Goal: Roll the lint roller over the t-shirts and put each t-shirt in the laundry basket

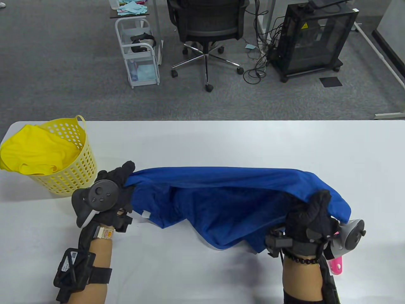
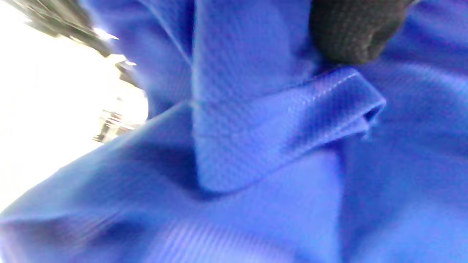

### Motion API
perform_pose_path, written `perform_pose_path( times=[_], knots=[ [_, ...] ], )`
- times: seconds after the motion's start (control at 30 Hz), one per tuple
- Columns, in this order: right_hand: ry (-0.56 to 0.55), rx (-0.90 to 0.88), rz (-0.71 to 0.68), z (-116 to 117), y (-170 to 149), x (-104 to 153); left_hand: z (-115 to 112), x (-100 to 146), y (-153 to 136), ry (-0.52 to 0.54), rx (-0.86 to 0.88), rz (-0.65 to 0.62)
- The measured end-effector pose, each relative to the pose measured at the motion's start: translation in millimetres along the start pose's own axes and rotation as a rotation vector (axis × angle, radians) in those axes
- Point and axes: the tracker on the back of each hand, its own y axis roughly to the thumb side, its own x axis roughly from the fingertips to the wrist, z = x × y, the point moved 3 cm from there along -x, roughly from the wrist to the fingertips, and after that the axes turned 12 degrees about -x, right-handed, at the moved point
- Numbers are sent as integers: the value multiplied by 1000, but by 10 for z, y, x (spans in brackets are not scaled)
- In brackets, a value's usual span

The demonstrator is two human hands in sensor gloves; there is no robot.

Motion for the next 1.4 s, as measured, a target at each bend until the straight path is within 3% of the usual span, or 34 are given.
perform_pose_path(
  times=[0.1, 0.13, 0.17, 0.23, 0.27, 0.3, 0.4, 0.47, 0.5, 0.57, 0.63, 0.77, 0.87, 0.97, 1.03, 1.13, 1.2, 1.3, 1.4],
  knots=[
    [-86, 97, 66, -130, -211, -65, -369, 0, -95, -361, 151, -75],
    [-86, 108, 94, -142, -284, -78, -591, 59, -169, -638, 180, -6],
    [-80, 119, 110, -142, -330, -86, -688, 102, -223, -767, 165, 65],
    [-78, 153, 135, -138, -419, -93, -694, 138, -306, -549, -40, 204],
    [-86, 168, 146, -138, -455, -92, -637, 163, -284, -367, -191, 260],
    [-97, 191, 151, -145, -478, -93, -622, 177, -210, -274, -345, 232],
    [-150, 281, 178, -214, -552, -99, -635, 210, -5, -230, -722, 159],
    [-185, 337, 216, -281, -644, -97, -651, 231, 161, -131, -752, 54],
    [-191, 361, 234, -308, -691, -98, -703, 252, 255, -123, -679, -1],
    [-188, 379, 253, -327, -742, -103, -942, 268, 448, -241, -447, -209],
    [-185, 380, 260, -329, -763, -102, -1257, 274, 567, -447, -341, -237],
    [-172, 404, 249, -309, -774, -90, -1732, 296, 753, -702, -519, -222],
    [-145, 390, 248, -296, -776, -95, -1857, 246, 839, -706, -582, -195],
    [-138, 400, 224, -293, -736, -96, -1720, 140, 870, -540, -657, -141],
    [-150, 458, 189, -308, -685, -102, -1568, 105, 808, -410, -588, -100],
    [-163, 529, 177, -370, -653, -122, -1312, 121, 601, -322, -454, -30],
    [-179, 615, 232, -435, -678, -139, -978, 132, 384, -169, -335, 7],
    [-204, 831, 208, -452, -660, -145, -509, 174, 138, 16, -148, 40],
    [-134, 957, 133, -255, -593, -145, -58, 267, 55, 165, 117, 11]
  ],
)
